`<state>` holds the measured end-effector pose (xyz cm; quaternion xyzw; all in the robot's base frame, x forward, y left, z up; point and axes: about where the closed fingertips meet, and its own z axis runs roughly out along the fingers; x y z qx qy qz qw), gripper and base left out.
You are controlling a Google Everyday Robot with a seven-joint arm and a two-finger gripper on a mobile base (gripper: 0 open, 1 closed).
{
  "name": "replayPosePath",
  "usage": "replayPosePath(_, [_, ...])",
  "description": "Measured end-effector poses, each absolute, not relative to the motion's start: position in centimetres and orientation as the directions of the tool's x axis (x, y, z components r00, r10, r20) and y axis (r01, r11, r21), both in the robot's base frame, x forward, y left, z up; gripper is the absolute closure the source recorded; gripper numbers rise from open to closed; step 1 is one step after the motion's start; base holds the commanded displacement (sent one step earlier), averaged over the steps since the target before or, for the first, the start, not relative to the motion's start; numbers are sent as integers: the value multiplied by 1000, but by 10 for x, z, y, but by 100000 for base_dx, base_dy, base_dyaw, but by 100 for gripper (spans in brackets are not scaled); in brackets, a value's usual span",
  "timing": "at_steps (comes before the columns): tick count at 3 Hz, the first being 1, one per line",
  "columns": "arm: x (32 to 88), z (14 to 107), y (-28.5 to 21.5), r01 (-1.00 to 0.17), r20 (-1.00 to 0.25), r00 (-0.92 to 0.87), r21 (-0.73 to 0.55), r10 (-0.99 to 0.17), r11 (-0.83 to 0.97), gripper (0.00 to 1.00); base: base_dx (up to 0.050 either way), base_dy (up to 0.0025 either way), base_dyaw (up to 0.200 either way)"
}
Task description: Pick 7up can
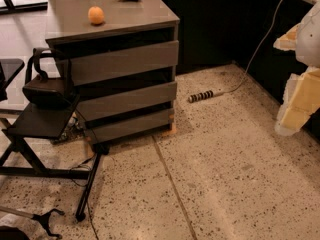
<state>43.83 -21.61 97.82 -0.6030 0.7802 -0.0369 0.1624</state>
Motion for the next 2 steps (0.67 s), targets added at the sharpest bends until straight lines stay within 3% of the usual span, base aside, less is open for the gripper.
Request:
replayPosePath(1, [438,978,-216,-929,-209,-220,-253,-953,270,0,4999,0,0])
replayPosePath(2, [438,978,-216,-929,-209,-220,-253,-953,270,0,3377,-244,-14947])
